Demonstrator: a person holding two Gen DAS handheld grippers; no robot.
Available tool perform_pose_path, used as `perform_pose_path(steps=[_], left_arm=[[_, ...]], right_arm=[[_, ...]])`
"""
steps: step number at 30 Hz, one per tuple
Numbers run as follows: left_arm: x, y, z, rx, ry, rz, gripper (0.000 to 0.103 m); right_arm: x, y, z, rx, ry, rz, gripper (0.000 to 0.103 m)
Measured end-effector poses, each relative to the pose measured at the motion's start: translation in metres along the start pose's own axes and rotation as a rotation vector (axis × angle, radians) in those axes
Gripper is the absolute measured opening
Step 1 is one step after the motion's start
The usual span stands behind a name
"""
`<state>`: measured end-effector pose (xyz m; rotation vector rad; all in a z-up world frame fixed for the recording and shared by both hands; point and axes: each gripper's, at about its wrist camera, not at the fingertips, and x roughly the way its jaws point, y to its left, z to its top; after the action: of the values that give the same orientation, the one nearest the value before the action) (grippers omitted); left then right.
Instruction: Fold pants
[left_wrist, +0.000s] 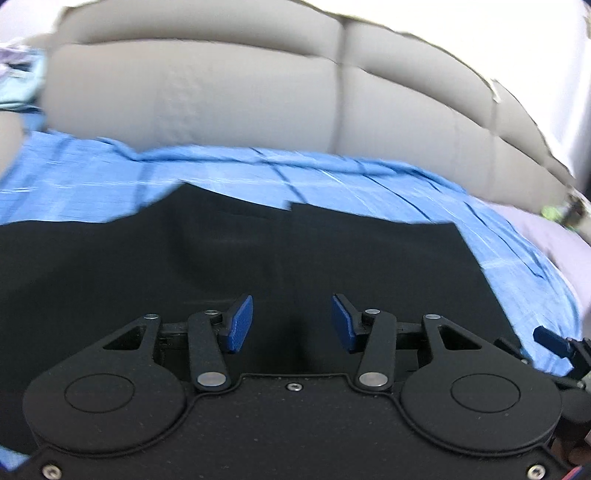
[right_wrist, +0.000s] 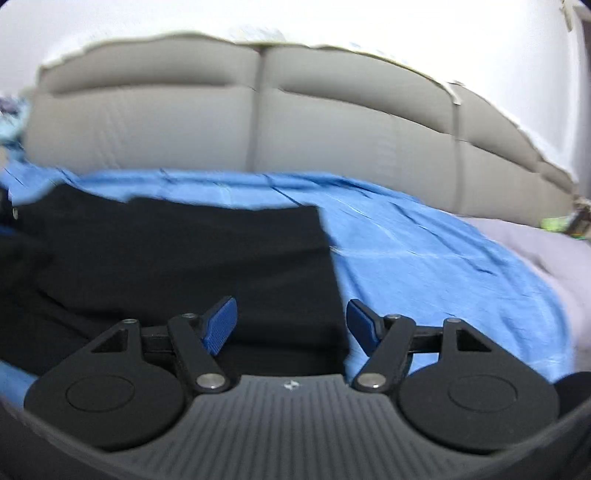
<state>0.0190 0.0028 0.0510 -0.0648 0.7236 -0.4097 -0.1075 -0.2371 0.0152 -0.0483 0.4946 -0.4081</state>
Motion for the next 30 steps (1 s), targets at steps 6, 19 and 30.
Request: perform_pose_path(steps=[6,19,30], left_arm=[[0.045,-0.02,0.015,0.017,0.059,-0.028,0.045],[0.076,-0.024,0.018,0.157,0.108,0.114,0.048],[0.054,-0.017,0.024,0.078,0.139,0.049,0.043]], right_arm=[[0.0,-0.009,-0.013,-0.076,0.058,-0.059,0.076],[0.046,-0.003,-0.002,-0.078,-0.016,-0.123,0.009],[0.011,0.002,-0.038,-0.138,0.024,-0.152,0.006]])
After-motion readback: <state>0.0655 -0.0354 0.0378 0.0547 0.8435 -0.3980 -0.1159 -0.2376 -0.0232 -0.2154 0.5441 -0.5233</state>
